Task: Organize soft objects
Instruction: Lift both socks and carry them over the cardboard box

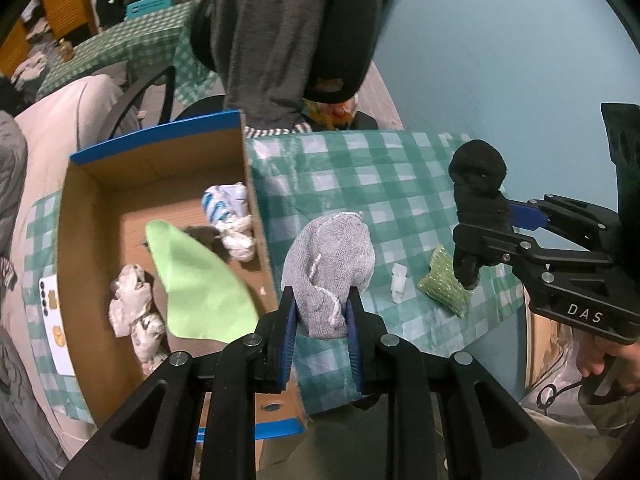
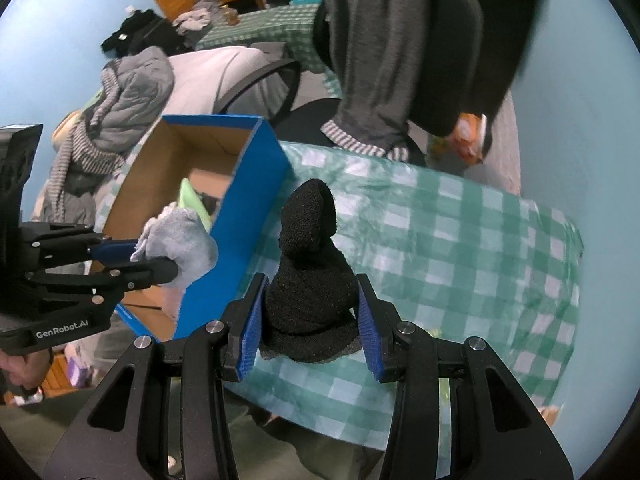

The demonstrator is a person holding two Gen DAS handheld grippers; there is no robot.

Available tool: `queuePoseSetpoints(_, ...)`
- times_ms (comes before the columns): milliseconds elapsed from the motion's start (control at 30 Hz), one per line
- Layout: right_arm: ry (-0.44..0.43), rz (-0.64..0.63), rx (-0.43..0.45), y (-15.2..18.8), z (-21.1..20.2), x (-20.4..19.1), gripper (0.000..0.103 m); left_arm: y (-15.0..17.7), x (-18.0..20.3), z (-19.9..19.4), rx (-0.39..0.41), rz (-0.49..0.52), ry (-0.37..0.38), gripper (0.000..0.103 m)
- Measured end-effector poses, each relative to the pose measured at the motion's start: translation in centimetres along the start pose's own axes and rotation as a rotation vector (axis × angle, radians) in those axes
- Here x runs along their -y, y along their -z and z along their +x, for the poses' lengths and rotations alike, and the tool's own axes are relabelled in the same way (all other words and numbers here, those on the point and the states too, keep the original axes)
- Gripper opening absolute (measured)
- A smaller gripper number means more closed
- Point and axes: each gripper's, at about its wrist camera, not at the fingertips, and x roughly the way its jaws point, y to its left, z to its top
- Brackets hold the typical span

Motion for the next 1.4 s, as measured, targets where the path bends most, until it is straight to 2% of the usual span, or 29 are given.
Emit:
queuePoseSetpoints(367,-0.053,-0.125,-0.009,-2.7,1.3,-3.7,0.042,0.9,-3.9,-1.9,0.048,-0.118,-0.033,0.023)
queuePoseSetpoints(900,-0.138,-0.251,-0.053,-5.9,4.4,-8.6,0.042,2.3,-8.9,-3.1,0.074,-0.258,-0.079,0.023)
queuePoseSetpoints(1200,-0.165,-0.295,-0.097,-7.3,6.8,-11.4,0.042,3.2,-12.2,-2.1,0.053,-0.337,-0.084,0.023)
queuePoseSetpoints(1400,-0.179,-0.303,-0.123,-7.7,8.4,-12.9,0.042,3.2,-13.9,-1.0,0.031,-0.353,-0.097,0.023)
